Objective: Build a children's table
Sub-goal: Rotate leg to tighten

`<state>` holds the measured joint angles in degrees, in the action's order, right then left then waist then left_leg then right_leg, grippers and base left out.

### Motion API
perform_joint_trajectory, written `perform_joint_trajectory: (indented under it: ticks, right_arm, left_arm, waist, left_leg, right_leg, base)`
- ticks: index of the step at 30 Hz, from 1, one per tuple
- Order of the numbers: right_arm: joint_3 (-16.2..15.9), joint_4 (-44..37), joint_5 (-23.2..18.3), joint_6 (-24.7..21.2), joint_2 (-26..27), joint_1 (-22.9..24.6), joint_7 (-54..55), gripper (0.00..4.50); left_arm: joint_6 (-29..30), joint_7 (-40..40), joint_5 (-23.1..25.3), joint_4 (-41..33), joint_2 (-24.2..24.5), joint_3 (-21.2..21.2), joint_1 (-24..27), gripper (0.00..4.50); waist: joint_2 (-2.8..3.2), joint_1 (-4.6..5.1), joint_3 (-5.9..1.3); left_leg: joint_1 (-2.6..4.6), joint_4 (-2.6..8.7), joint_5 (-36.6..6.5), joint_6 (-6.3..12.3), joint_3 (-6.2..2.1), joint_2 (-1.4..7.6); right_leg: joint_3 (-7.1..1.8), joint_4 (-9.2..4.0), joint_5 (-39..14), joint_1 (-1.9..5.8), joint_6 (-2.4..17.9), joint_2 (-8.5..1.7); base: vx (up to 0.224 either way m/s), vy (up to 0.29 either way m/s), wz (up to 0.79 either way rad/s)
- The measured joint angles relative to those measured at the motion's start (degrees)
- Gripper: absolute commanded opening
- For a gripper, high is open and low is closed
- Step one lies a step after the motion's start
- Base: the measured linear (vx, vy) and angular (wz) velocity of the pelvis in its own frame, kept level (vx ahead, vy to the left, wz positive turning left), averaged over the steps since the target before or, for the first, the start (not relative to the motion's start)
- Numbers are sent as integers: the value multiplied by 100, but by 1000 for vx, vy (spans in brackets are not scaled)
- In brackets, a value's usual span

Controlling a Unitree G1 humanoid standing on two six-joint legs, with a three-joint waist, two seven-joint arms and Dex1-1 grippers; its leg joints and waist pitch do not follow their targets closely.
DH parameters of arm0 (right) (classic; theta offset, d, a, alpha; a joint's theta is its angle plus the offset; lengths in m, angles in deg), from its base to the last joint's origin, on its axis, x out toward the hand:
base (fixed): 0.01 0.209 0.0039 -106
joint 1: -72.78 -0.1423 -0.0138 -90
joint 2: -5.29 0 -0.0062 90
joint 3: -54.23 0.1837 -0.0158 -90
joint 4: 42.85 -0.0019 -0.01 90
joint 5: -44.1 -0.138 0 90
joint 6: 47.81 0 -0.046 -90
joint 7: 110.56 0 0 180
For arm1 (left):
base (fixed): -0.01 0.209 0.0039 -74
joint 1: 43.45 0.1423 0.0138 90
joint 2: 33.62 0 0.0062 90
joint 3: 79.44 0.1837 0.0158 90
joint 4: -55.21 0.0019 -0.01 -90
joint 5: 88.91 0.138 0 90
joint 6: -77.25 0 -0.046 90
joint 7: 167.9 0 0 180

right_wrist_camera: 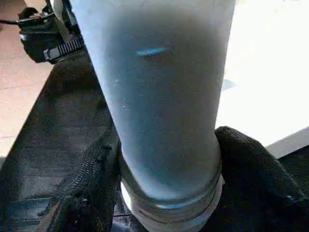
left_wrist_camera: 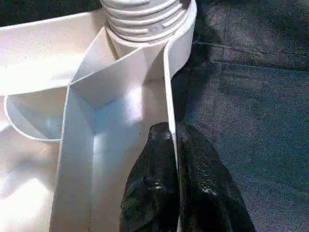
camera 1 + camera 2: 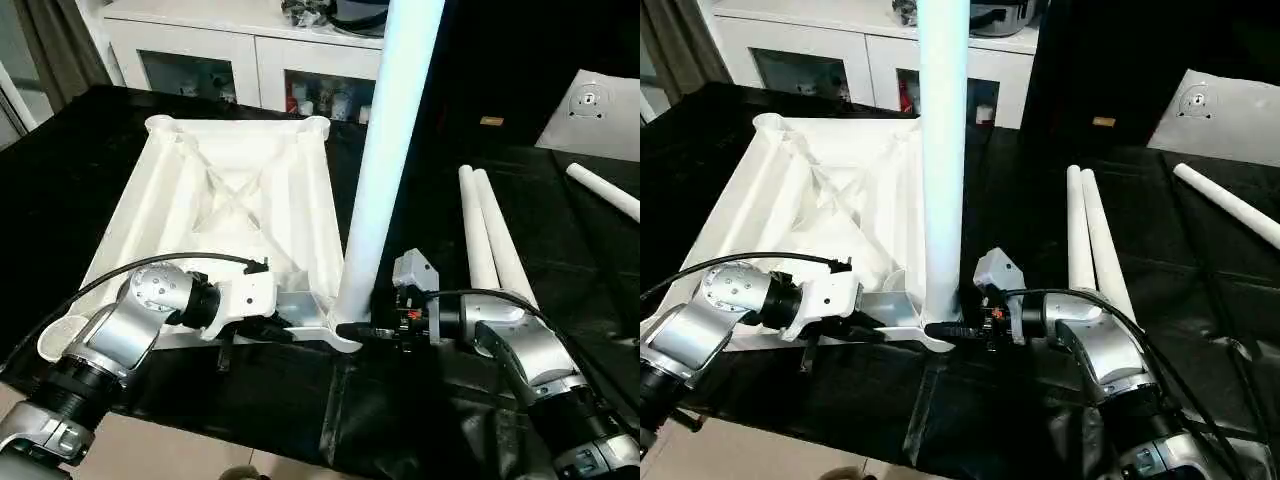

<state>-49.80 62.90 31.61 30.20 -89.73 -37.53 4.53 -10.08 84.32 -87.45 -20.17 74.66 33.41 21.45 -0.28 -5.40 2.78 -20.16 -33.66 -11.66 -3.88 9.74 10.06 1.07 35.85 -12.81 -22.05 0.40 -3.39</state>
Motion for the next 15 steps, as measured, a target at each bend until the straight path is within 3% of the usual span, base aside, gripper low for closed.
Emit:
perform_joint_trajectory:
  ticks: [9,13,15]
  right_arm:
    - [201,-222,32,-255,441,343,786,270]
    - [554,-240,241,-371,1162,535,2328,270]
    - [702,-246,310,-483,1404,538,2821,270]
  left_arm:
    - [911,-571,-53,-476,-287,-358,390,0]
    - [1912,-1629,-6,-914,-944,-703,733,0]
    - [2265,-2079,17,-1132,-1292,-780,895,0]
  waist:
    - [-54,51,-42]
    - [-60,227,-55]
    - [-61,268,-55]
  left_leg:
    - [17,4,4,-6,2,0]
    - [23,4,8,-14,5,-4]
    - [23,1,8,-14,5,-4]
  right_leg:
    - [-4,5,4,15,6,-1]
    - [-16,2,-13,20,-25,0]
    - [-16,1,-13,19,-25,0]
  base:
    - [0,0,0]
    - [0,0,0]
    - [0,0,0]
